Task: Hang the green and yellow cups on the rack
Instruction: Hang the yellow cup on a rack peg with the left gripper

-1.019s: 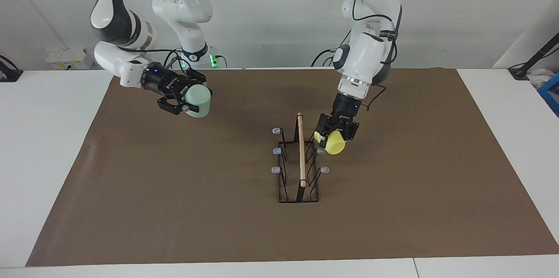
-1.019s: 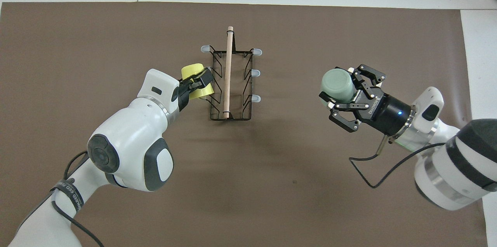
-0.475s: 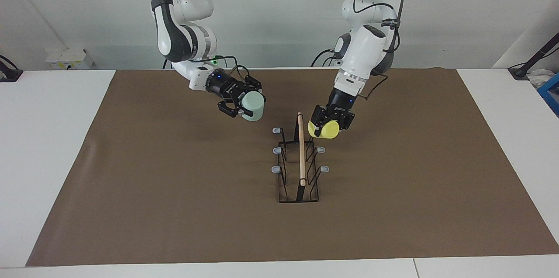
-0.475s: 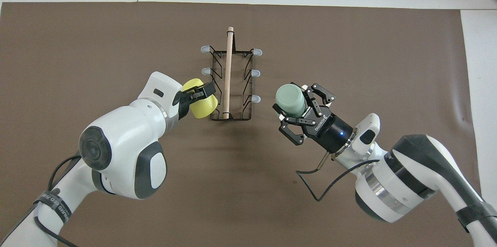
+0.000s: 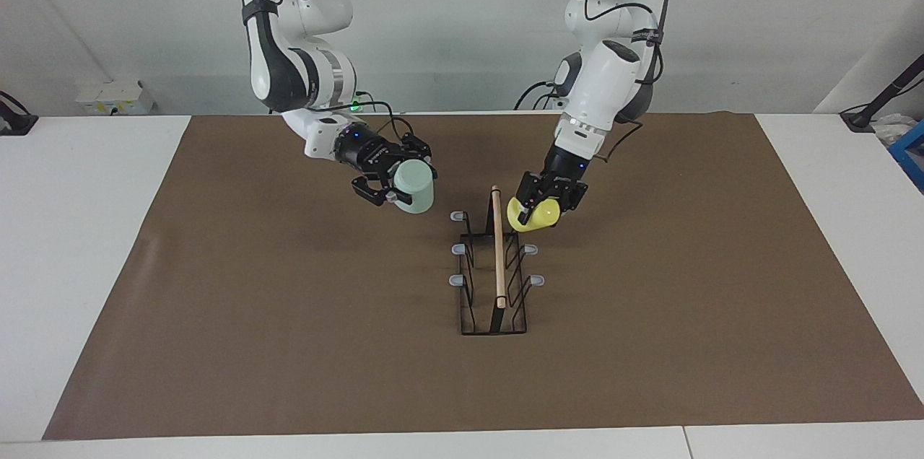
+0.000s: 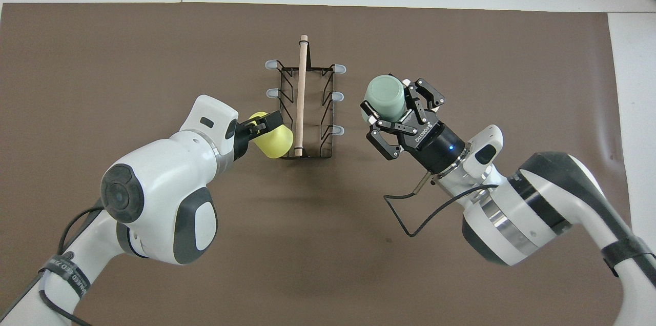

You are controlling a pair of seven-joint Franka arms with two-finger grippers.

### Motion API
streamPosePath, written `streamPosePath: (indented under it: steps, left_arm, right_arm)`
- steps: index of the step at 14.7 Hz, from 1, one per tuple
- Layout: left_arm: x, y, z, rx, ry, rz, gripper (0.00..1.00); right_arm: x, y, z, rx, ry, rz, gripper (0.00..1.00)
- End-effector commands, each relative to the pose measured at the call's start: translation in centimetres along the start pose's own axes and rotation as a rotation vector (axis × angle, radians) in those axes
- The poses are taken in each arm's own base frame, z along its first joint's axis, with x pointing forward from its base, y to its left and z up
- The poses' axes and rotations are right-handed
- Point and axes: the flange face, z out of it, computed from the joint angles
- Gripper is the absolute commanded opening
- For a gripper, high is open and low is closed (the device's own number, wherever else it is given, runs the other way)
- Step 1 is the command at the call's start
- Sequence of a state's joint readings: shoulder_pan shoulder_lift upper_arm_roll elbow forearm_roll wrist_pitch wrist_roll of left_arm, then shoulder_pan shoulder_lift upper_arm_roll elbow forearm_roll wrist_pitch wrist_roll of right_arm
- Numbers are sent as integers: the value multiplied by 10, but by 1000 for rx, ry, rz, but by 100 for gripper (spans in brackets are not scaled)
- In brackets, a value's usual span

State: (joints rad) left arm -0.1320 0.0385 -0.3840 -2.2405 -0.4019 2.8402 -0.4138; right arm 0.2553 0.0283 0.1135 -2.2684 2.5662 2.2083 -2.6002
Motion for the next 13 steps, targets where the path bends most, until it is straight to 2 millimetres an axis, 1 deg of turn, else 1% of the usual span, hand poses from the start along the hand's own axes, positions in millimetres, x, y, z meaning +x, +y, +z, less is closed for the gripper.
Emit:
streamPosePath:
  steps: [1,2,3,4,5,6,7,8,12,13]
  left_arm:
    - [-2,0,-8,13,-5,-10,100]
    - [0,-1,-9,13,-2,-11,100]
    - [4,1,-10,9,3,-4,100]
    - [7,2,-11,7,-1,0,100]
    - [14,5,-13,8,-13,-5,100]
    - [22,8,-17,14,-35,3,100]
    - [28,7,-21,29,-65,43,100]
    - [39,1,-27,49,-92,86,100]
    - [86,-31,-57,123,-148,223,100]
    - [97,-43,-65,158,-149,257,100]
  right_arm:
    - [-22,-16,18,-45,48,9,0]
    - [-34,-18,22,-44,66,22,0]
    - [-39,-19,23,-46,81,29,0]
    - [-49,-18,24,-42,86,27,0]
    - [-62,-18,27,-32,107,22,0]
    - [-79,-16,29,-33,129,27,0]
    - [-86,-18,29,-33,130,28,0]
    - [-90,-22,28,-29,119,29,0]
    - [-95,-29,29,-25,96,17,0]
    - [-102,-28,29,-27,97,6,0]
